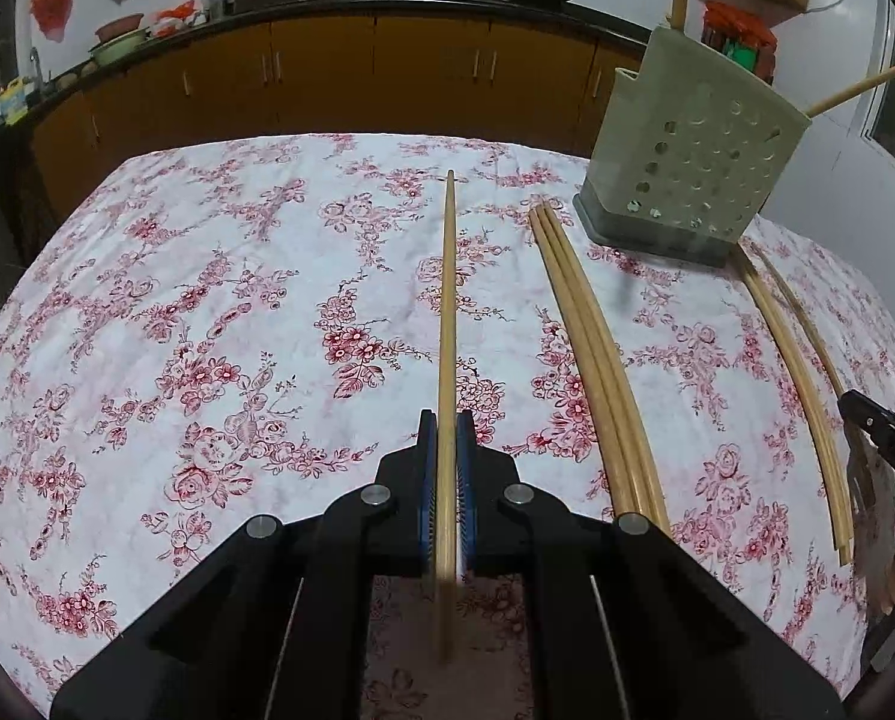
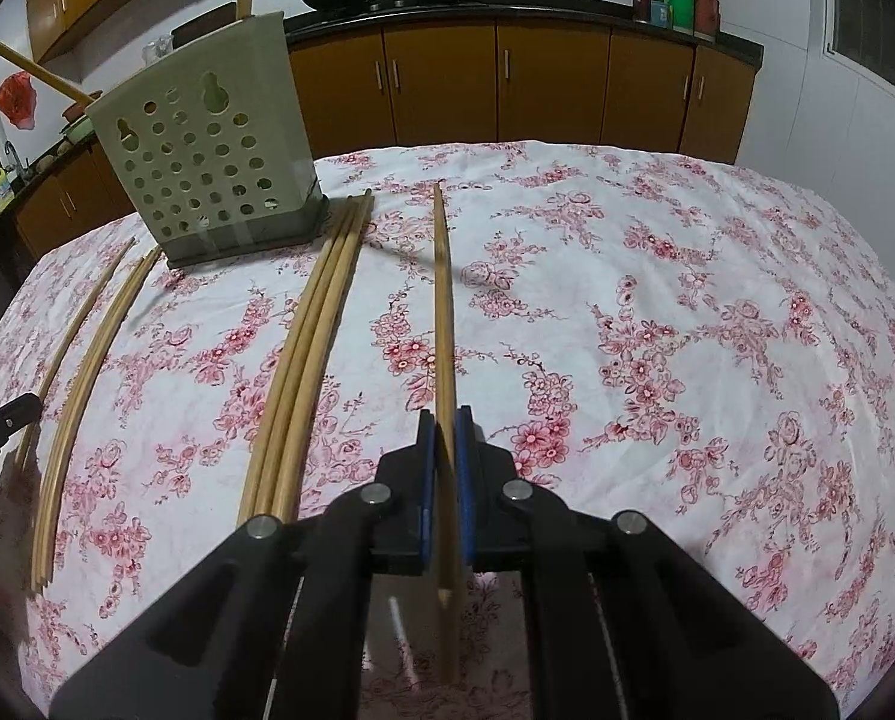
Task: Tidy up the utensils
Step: 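Return to the chopstick bundles and close each tool on one chopstick, then lift both chopsticks upright and carry them above the green holder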
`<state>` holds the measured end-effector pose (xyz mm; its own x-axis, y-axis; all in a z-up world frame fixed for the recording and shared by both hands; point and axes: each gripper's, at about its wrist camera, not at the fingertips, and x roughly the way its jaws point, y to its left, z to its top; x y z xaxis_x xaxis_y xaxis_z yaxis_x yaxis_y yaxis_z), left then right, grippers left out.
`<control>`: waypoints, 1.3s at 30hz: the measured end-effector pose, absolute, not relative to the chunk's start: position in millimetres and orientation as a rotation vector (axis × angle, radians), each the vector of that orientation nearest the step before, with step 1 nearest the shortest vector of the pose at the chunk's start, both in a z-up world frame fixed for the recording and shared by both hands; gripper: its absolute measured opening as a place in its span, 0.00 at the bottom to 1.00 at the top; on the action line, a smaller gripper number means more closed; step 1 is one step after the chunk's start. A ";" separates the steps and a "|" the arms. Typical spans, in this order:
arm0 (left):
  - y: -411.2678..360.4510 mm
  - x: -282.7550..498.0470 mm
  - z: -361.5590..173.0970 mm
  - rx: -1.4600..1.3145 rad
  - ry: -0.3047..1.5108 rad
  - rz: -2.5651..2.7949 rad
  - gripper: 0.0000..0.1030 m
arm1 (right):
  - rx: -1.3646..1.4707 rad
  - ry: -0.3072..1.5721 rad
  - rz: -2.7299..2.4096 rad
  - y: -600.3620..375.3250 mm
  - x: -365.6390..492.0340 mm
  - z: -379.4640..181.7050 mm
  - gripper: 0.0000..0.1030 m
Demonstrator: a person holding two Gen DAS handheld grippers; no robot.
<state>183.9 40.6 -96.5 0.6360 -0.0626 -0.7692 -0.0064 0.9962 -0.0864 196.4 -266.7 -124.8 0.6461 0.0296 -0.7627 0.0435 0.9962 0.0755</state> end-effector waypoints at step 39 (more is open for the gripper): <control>40.2 164.6 -95.1 -0.074 0.882 -0.045 0.07 | 0.089 0.871 0.018 -267.9 179.9 -122.1 0.08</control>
